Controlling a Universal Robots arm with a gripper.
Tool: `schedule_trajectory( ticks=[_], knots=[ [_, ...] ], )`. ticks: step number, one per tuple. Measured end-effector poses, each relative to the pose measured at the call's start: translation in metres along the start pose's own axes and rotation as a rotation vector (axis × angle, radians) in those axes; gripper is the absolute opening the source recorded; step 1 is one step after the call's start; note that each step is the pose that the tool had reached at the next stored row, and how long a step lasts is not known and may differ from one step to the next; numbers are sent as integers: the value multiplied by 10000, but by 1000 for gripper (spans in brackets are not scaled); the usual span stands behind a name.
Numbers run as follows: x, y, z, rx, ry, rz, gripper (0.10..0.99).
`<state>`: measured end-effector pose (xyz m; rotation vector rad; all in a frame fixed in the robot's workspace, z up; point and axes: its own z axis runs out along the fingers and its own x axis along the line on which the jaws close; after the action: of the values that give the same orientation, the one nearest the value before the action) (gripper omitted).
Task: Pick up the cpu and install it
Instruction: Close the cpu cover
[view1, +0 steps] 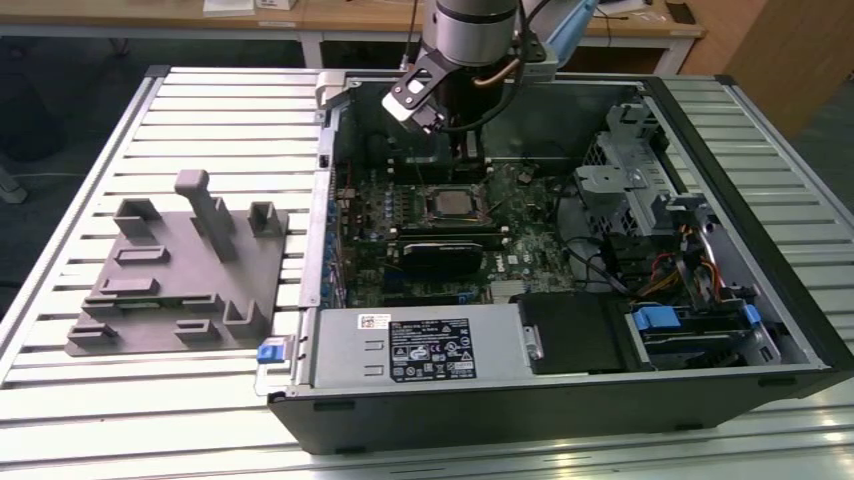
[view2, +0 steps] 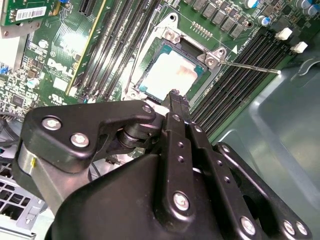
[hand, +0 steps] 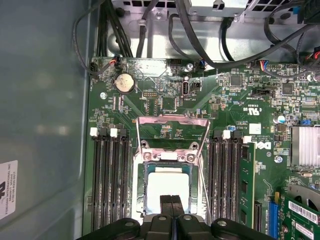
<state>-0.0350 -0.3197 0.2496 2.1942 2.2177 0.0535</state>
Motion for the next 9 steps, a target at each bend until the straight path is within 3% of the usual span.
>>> schedule_trajectory(
  ticks=[9],
  knots=[
    [0,1,-17,1,-1,0,106]
  ],
)
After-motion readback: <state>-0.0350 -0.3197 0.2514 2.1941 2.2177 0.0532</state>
